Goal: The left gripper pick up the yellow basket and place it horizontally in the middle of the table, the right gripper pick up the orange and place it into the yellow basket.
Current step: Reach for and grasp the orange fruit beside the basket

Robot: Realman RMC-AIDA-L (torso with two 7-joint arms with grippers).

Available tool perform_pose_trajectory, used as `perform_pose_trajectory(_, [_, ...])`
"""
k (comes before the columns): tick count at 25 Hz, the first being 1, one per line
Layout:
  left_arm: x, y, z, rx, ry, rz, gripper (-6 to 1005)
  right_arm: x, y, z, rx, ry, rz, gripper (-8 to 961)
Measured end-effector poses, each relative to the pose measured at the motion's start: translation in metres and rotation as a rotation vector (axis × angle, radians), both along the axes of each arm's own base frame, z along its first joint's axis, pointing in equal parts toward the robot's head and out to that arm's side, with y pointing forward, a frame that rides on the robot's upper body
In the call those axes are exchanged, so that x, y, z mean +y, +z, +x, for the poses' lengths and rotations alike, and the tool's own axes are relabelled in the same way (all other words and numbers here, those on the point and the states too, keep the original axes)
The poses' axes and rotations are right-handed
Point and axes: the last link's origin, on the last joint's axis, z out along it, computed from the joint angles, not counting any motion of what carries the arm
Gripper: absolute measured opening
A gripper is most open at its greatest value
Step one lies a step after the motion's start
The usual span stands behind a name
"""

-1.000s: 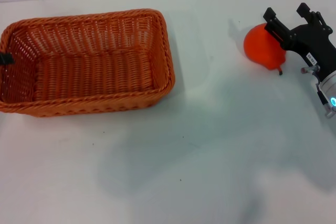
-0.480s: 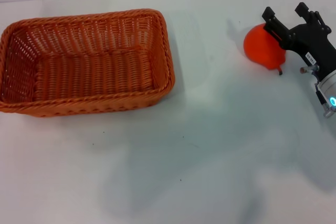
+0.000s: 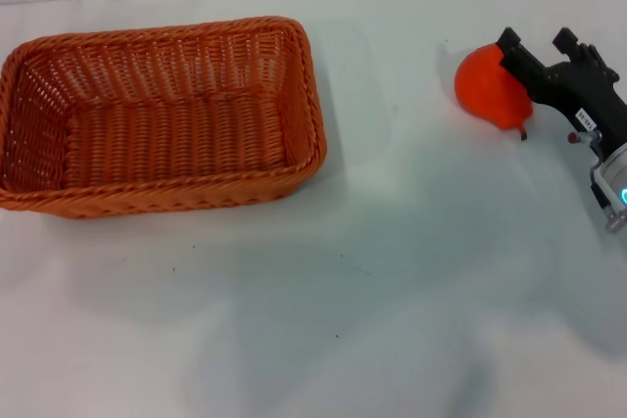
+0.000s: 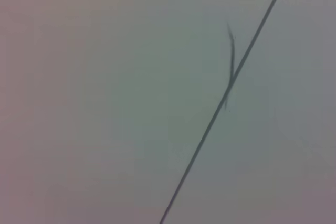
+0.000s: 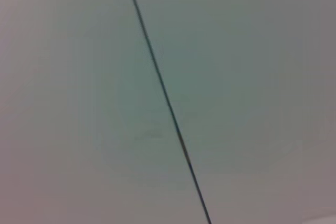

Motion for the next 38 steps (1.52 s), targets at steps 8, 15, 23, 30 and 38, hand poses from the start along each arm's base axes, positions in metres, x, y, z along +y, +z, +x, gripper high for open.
perform_pose_trajectory(8, [-0.003,-0.010,-0.005,-0.010,-0.016,0.014,747,0.008,-0.005,0.008,-0.021,-0.074,-0.044,877])
perform_pose_trajectory(15, [-0.005,-0.018,-0.004,-0.001,-0.038,0.000,746,0.019,-0.010,0.005,-0.044,-0.102,-0.078,874])
perform_pose_trajectory(23, [-0.004,-0.023,-0.004,-0.002,-0.046,-0.006,745,0.023,-0.017,0.005,-0.071,-0.123,-0.120,871])
perform_pose_trajectory(30, [-0.002,-0.022,-0.005,0.010,-0.045,0.016,746,0.026,-0.023,0.004,-0.050,-0.154,-0.152,868])
perform_pose_trajectory(38, [-0.004,-0.018,-0.011,-0.001,-0.022,0.051,746,0.023,-0.023,0.006,-0.030,-0.160,-0.152,865])
